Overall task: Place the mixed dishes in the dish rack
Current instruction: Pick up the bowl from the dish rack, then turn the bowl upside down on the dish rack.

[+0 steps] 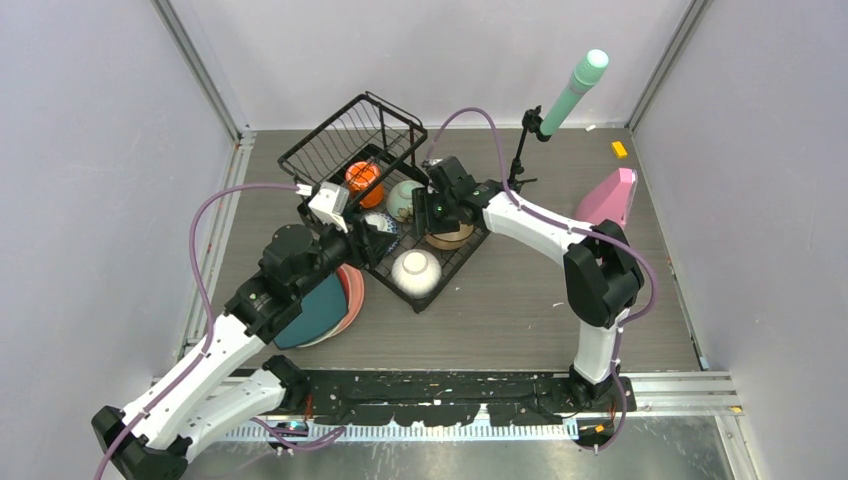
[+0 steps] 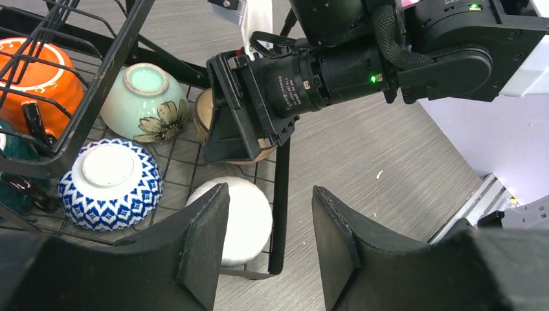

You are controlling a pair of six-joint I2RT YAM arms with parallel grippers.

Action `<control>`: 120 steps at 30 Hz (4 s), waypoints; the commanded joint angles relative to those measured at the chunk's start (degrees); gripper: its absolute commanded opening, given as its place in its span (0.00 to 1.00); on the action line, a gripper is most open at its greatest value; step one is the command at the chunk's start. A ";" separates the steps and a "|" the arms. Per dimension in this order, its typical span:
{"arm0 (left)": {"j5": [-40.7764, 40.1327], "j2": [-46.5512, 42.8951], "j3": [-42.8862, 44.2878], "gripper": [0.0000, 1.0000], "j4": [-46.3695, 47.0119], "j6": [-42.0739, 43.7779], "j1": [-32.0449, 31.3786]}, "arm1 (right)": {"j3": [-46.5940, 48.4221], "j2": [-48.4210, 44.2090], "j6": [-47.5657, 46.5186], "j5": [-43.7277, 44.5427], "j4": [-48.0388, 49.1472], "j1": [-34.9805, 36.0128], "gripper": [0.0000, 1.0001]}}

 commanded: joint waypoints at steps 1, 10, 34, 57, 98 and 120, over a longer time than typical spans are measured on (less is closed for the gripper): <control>-1.05 -0.97 -0.05 0.52 -0.19 0.61 -0.27 | 1.70 -0.35 -3.74 7.03 -0.88 0.08 0.55; -0.73 0.41 0.27 0.53 0.57 0.37 -0.25 | 1.96 2.33 -5.09 4.58 -0.45 0.40 0.46; 2.01 2.29 -0.72 0.59 3.75 -1.56 -0.20 | -11.25 -5.53 23.09 -21.39 32.76 -10.32 0.00; -0.24 10.57 -2.35 0.62 10.61 -4.27 -2.34 | -23.48 -3.32 47.14 -22.60 59.75 -13.97 0.00; -15.06 36.94 10.68 0.68 14.49 4.63 -8.90 | -37.02 2.81 66.18 -23.90 82.87 -19.35 0.24; -10.97 49.22 17.16 0.77 17.19 7.86 -8.94 | -44.60 1.52 65.95 -26.24 87.87 -23.97 0.02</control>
